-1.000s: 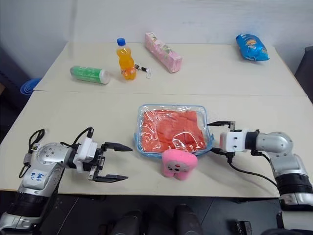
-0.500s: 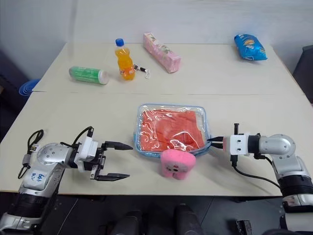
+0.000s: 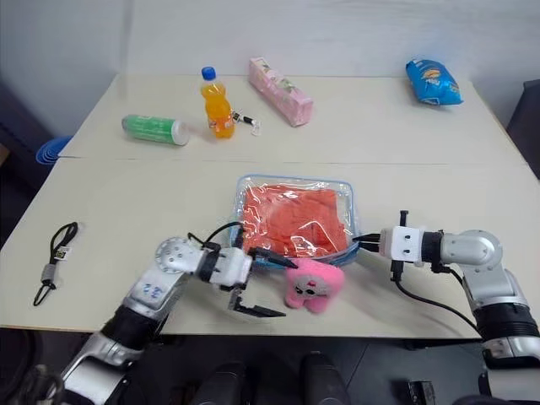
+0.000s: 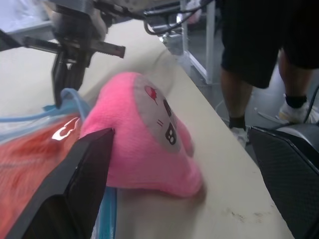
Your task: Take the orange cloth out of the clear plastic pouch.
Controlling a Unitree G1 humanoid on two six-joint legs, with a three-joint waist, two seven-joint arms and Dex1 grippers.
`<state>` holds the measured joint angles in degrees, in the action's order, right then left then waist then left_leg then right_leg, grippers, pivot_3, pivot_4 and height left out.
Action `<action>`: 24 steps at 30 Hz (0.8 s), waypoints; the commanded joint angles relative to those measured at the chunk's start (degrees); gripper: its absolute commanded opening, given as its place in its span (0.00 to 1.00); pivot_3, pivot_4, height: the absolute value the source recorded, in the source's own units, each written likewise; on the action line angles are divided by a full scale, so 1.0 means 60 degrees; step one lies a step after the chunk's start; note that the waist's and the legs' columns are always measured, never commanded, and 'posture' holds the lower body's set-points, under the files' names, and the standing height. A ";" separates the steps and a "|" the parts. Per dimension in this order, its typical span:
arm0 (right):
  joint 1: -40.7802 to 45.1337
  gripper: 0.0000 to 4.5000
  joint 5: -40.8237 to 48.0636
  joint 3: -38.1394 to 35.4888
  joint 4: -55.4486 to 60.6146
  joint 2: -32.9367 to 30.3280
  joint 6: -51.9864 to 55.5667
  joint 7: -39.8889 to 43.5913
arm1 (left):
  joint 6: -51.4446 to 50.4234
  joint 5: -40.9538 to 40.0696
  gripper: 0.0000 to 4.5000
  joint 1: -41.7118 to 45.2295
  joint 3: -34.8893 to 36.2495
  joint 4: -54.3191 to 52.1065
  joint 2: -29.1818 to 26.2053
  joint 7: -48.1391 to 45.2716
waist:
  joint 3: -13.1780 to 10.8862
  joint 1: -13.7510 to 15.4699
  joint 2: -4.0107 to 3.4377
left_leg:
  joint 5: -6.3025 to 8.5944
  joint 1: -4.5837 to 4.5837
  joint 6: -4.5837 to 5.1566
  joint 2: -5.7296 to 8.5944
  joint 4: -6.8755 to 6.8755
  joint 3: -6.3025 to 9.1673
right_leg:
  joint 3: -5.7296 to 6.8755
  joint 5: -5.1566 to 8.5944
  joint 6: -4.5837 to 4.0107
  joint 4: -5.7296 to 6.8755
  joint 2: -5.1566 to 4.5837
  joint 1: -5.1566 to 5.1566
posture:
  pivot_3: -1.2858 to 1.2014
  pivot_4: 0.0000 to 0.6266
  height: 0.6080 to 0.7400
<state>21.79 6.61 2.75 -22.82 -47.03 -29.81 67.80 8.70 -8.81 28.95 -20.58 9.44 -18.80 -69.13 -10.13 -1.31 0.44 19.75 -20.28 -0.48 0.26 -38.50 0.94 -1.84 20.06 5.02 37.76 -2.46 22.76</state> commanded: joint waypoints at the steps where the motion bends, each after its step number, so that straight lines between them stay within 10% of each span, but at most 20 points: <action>1: -0.0345 0.01 0.0243 -0.0129 0.0520 -0.0174 0.0256 0.0055 | 0.0181 0.0609 1.00 0.0669 -0.0165 0.1097 0.0783 0.0960 | -0.0001 0.0024 0.0001 | 0.0002 -0.0001 0.0003 0.0000 -0.0007 0.0000 | -0.0001 0.0000 0.0000 0.0002 -0.0001 -0.0001 | 0.52 0.24 1.00; 6: -0.0729 0.00 0.0335 -0.0232 0.0942 -0.0196 0.0573 -0.0005 | 0.0398 0.0741 0.87 0.0580 -0.0375 0.1324 0.1011 0.0822 | -0.0001 0.0019 0.0001 | 0.0009 -0.0006 0.0015 -0.0001 -0.0024 -0.0001 | -0.0004 -0.0002 0.0004 0.0003 -0.0001 -0.0001 | 0.52 0.24 1.00; 18: -0.0770 0.00 0.0349 -0.0366 0.0832 -0.0146 0.0822 -0.0215 | 0.0247 0.0064 0.03 0.0003 -0.0308 0.0620 0.1164 0.0480 | 0.0000 0.0118 0.0001 | 0.0006 -0.0004 0.0009 -0.0003 -0.0049 0.0002 | -0.0005 -0.0002 0.0004 0.0010 -0.0002 -0.0010 | 0.52 0.24 1.00; 24: -0.0903 0.00 0.0407 -0.0429 0.0888 -0.0118 0.0884 -0.0287 | 0.0093 -0.0073 0.01 -0.0196 -0.0110 0.0305 0.1080 0.0569 | -0.0001 0.0196 0.0001 | 0.0007 -0.0004 0.0011 -0.0003 -0.0059 0.0002 | -0.0006 -0.0002 0.0004 0.0010 -0.0002 -0.0013 | 0.52 0.24 1.00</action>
<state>16.76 7.94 1.86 -18.32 -47.09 -24.66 66.50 9.29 -7.58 28.35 -22.11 13.85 -12.20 -65.75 -10.13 -0.13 0.45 19.79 -20.31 -0.40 0.24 -38.86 0.96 -1.87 20.05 5.04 37.82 -2.48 22.67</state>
